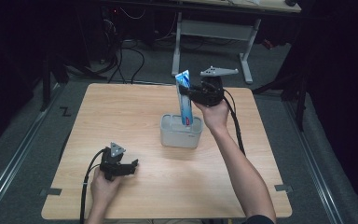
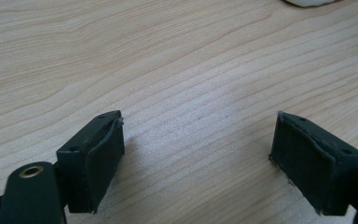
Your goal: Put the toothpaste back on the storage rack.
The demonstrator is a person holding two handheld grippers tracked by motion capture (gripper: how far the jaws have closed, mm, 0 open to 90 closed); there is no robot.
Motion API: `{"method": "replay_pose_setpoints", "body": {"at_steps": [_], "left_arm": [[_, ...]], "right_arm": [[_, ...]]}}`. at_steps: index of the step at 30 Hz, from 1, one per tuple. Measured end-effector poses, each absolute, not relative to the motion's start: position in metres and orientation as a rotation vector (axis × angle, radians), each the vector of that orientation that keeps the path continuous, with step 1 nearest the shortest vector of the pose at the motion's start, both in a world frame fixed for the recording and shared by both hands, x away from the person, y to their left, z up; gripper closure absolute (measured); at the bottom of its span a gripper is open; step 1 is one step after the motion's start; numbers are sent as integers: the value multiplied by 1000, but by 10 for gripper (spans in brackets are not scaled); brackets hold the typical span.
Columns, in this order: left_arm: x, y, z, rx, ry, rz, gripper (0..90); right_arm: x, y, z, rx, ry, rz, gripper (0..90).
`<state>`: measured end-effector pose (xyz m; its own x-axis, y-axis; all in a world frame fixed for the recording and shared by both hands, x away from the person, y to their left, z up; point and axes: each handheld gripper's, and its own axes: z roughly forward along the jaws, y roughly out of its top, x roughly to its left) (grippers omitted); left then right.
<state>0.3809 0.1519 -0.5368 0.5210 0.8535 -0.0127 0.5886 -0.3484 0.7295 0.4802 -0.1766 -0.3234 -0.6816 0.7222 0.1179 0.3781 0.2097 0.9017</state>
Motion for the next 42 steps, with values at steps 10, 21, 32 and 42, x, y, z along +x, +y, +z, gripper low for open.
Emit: {"method": "replay_pose_setpoints", "body": {"at_steps": [10, 21, 32, 42], "left_arm": [[381, 152, -537, 2069, 1169, 489, 175], [381, 152, -537, 2068, 1169, 489, 175], [381, 152, -537, 2068, 1169, 490, 175], [381, 152, -537, 2066, 1171, 490, 175]], "right_arm": [[486, -167, -335, 1029, 2184, 1411, 738], [485, -161, -345, 1016, 2192, 1360, 738], [486, -164, -357, 1030, 2201, 1337, 736], [487, -163, -373, 1037, 2253, 1299, 735]]}}
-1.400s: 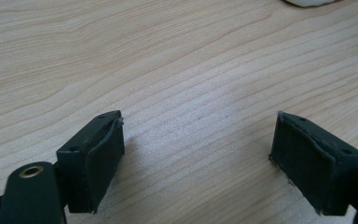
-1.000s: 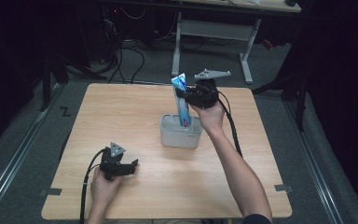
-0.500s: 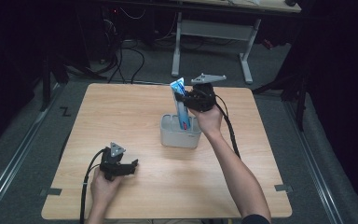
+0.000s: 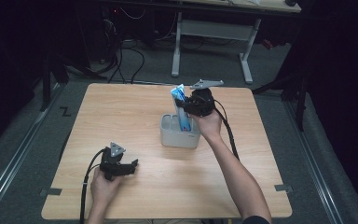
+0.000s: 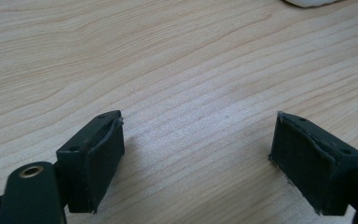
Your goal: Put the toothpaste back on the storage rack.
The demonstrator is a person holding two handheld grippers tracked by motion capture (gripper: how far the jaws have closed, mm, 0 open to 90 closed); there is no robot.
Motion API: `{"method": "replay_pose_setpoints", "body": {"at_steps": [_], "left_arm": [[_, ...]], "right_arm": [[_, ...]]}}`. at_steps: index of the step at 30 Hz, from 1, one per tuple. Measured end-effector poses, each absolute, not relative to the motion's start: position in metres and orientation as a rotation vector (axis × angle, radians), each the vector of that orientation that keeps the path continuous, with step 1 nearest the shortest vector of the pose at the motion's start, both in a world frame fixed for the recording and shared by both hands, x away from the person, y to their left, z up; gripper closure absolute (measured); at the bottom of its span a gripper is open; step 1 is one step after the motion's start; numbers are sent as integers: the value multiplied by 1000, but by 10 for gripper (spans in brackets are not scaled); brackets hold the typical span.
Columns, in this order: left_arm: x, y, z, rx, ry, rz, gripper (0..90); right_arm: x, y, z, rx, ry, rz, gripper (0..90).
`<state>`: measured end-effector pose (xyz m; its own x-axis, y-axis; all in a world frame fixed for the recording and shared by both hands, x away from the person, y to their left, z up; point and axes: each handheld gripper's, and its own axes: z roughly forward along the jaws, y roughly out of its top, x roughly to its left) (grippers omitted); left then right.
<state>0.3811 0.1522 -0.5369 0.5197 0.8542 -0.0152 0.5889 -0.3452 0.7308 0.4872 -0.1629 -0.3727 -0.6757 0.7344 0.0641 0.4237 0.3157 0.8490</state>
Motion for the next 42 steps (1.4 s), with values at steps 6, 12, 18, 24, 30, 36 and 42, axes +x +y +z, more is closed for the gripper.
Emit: {"method": "replay_pose_setpoints", "body": {"at_steps": [6, 12, 18, 24, 30, 36, 42], "left_arm": [[381, 152, -537, 2067, 1171, 489, 175], [381, 152, -537, 2065, 1172, 489, 175], [381, 152, -537, 2065, 1172, 489, 175], [381, 152, -537, 2065, 1173, 489, 176], [381, 152, -537, 2065, 1173, 489, 175], [381, 152, -537, 2063, 1173, 489, 176], [381, 152, -537, 2063, 1173, 490, 176]], "right_arm": [[486, -160, -379, 1030, 2278, 1278, 737], [484, -162, -382, 1033, 2275, 1275, 736], [483, -164, -388, 1037, 2297, 1250, 736], [483, -162, -392, 1044, 2312, 1237, 736], [483, -161, -398, 1048, 2326, 1216, 735], [483, -161, -404, 1057, 2345, 1199, 734], [483, -161, -409, 1069, 2355, 1195, 731]]}}
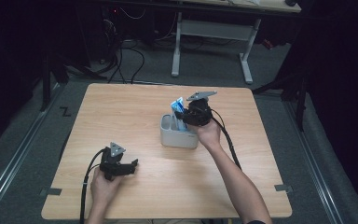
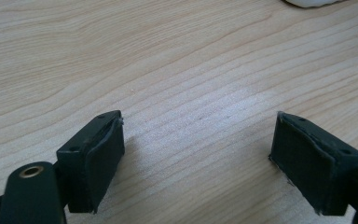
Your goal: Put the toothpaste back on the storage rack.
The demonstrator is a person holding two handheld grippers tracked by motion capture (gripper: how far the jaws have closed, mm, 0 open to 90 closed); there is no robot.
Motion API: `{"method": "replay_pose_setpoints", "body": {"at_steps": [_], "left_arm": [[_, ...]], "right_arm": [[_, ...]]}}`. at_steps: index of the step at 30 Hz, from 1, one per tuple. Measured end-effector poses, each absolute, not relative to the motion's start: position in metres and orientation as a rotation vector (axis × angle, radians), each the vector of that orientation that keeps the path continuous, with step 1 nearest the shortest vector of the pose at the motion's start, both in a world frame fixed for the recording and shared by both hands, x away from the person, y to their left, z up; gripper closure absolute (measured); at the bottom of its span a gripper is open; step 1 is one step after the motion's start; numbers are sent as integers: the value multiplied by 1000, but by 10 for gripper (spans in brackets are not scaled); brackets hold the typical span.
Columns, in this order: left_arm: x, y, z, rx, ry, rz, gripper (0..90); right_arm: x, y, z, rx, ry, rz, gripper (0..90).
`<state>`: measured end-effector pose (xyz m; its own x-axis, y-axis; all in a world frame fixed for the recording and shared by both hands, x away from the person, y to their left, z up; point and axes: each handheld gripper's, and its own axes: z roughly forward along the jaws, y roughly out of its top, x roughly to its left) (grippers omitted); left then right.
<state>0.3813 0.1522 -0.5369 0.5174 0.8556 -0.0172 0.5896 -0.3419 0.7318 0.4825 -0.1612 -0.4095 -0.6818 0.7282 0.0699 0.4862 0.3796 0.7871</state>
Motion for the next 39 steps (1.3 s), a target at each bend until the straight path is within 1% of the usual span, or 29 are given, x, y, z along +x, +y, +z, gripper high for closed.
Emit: {"method": "replay_pose_setpoints", "body": {"at_steps": [18, 21, 23, 24, 27, 28, 31, 35, 39], "left_arm": [[381, 152, -537, 2063, 1173, 489, 175], [381, 152, -537, 2062, 1174, 490, 176], [381, 152, -537, 2065, 1173, 488, 176], [381, 152, -537, 2065, 1173, 488, 176], [381, 152, -537, 2063, 1173, 490, 176], [381, 152, -537, 2063, 1173, 490, 176], [381, 152, -537, 2063, 1174, 490, 176], [381, 152, -537, 2065, 1172, 490, 176], [381, 152, -537, 2065, 1173, 490, 176]], "right_arm": [[484, -159, -411, 1096, 2365, 1208, 702], [486, -160, -412, 1132, 2375, 1234, 674], [485, -161, -411, 1130, 2371, 1236, 620], [485, -161, -411, 1130, 2371, 1236, 620], [484, -163, -409, 1131, 2366, 1249, 578], [482, -164, -406, 1129, 2355, 1246, 552], [479, -169, -401, 1130, 2336, 1267, 527], [475, -174, -395, 1123, 2312, 1277, 516], [472, -181, -389, 1119, 2285, 1287, 528]]}}
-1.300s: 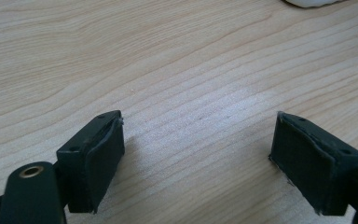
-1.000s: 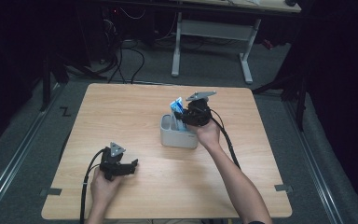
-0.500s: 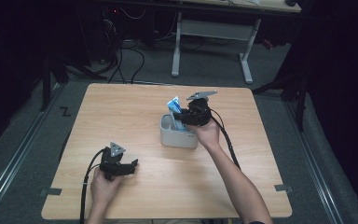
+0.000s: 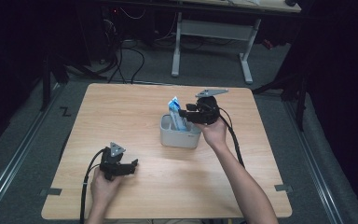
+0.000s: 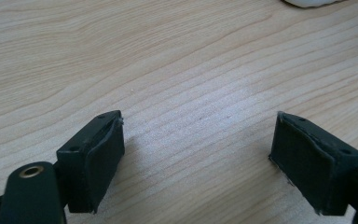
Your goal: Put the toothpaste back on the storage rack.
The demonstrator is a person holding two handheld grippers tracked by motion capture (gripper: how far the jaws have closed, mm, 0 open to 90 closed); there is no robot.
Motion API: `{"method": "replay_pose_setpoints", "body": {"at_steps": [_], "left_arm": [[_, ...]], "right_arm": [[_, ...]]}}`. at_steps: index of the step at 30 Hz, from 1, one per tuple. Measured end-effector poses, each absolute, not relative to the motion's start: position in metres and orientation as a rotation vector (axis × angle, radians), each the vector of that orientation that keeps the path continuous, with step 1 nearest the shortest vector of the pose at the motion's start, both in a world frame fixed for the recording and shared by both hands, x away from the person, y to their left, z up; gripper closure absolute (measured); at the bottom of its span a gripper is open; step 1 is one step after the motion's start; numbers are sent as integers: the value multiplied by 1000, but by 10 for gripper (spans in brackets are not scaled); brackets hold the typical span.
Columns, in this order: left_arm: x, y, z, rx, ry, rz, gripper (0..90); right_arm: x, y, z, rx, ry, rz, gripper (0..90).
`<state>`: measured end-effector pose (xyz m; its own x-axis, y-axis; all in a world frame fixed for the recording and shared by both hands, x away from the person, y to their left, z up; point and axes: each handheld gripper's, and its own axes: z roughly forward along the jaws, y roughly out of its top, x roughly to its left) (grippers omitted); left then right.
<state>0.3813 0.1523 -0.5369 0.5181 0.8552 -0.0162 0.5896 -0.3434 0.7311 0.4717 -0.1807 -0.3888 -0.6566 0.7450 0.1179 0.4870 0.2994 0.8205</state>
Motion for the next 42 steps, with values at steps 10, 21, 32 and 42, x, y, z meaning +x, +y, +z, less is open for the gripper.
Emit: {"method": "replay_pose_setpoints", "body": {"at_steps": [10, 21, 32, 42], "left_arm": [[381, 152, -537, 2063, 1173, 490, 176], [381, 152, -537, 2063, 1173, 490, 176], [381, 152, -537, 2063, 1173, 490, 176], [381, 152, -537, 2064, 1173, 491, 176]], "right_arm": [[464, -194, -379, 1122, 2230, 1287, 527], [458, -206, -374, 1126, 2206, 1292, 520], [450, -227, -376, 1181, 2160, 1310, 521], [440, -242, -367, 1177, 2128, 1326, 521]]}}
